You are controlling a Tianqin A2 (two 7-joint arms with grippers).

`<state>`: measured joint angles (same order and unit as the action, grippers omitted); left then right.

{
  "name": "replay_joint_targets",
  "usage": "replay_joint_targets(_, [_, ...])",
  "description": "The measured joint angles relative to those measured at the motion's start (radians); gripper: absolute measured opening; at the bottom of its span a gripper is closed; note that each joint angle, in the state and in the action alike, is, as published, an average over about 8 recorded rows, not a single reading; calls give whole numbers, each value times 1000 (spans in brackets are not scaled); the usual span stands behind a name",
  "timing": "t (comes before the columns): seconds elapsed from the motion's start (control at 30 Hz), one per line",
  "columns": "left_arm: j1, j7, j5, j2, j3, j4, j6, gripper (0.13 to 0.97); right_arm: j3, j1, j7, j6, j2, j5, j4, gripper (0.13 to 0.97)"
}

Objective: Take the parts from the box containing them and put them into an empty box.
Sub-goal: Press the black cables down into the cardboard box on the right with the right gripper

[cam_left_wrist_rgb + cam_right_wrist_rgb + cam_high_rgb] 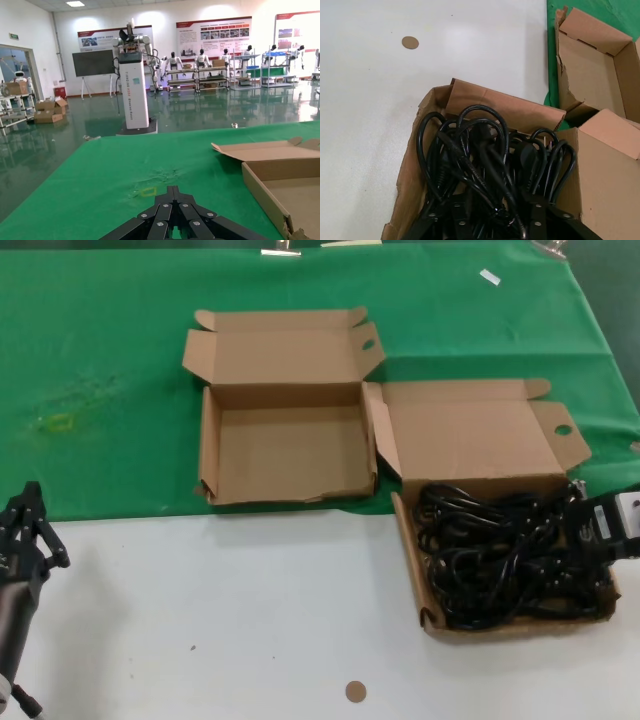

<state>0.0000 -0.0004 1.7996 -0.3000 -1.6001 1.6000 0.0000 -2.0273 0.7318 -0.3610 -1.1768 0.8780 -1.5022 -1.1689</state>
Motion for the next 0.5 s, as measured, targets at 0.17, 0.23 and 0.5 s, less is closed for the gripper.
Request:
replay_joint_targets(0.17, [0,0,0,0,0,0,0,144,3,-5,4,2,2,4,-7,391])
replay_joint_targets(0.23, [0,0,0,0,0,0,0,144,4,-7,5,3,3,5,-11,346])
replay_joint_targets(0.5, [0,0,0,0,0,0,0,144,10,-21,17,2,15,6,-42,233])
